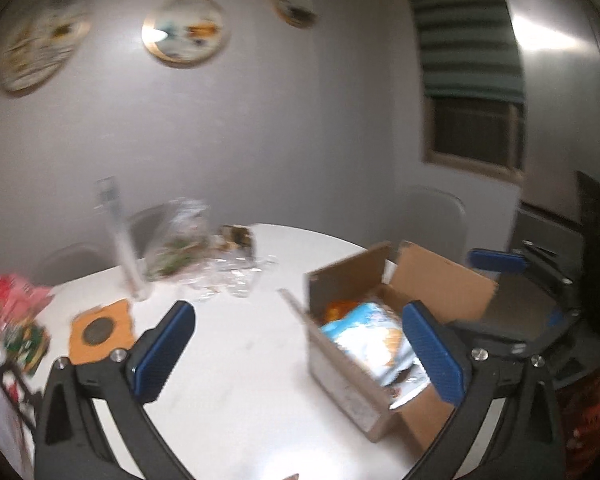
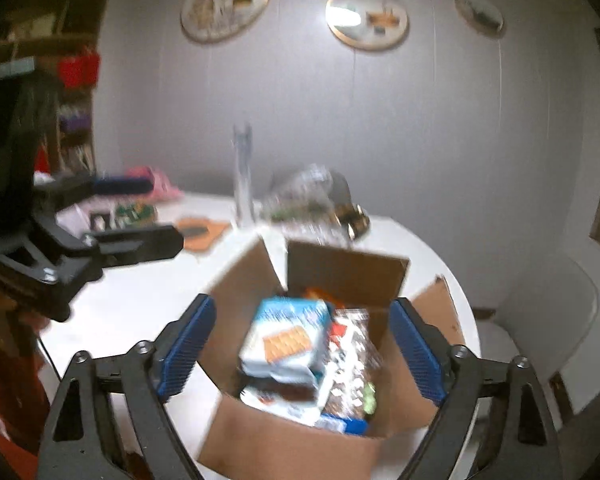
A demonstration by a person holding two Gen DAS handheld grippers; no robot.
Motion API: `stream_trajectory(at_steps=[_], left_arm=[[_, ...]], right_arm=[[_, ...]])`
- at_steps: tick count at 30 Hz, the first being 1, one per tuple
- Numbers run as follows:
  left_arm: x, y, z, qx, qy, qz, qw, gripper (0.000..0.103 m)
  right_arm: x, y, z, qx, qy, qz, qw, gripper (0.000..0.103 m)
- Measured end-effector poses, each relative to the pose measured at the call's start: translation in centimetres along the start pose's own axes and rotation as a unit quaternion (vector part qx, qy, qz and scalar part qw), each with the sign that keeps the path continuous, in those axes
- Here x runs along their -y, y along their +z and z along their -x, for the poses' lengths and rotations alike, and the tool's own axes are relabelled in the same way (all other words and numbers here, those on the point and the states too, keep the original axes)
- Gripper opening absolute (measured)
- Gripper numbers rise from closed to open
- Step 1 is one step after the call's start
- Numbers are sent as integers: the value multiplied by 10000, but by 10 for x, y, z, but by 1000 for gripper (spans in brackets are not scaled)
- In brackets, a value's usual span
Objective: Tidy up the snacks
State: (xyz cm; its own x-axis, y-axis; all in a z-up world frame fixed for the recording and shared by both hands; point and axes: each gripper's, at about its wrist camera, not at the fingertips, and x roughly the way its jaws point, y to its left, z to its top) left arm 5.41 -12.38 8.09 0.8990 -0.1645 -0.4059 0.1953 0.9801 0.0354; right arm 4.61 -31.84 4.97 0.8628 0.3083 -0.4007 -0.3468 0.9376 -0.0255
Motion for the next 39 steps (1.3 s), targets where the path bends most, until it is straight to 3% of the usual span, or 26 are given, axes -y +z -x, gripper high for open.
stream_trajectory(at_steps=[2, 6, 16, 39], left_arm=[[-9, -10, 5, 128, 201, 207, 9995, 102], [-27, -34, 4, 217, 591, 520, 9967, 102], [-47, -57, -19, -34, 927, 723, 9931, 102], [-44, -59, -13, -6, 980, 626, 9932, 102]], right_arm=[[-4, -3, 5, 433, 40, -42, 9990, 101], [-15, -8, 6, 859, -31, 8, 9963, 103], [-27, -31, -19, 643, 110, 128, 9978, 103], [-25, -28, -21, 555, 184, 71, 9983, 103]])
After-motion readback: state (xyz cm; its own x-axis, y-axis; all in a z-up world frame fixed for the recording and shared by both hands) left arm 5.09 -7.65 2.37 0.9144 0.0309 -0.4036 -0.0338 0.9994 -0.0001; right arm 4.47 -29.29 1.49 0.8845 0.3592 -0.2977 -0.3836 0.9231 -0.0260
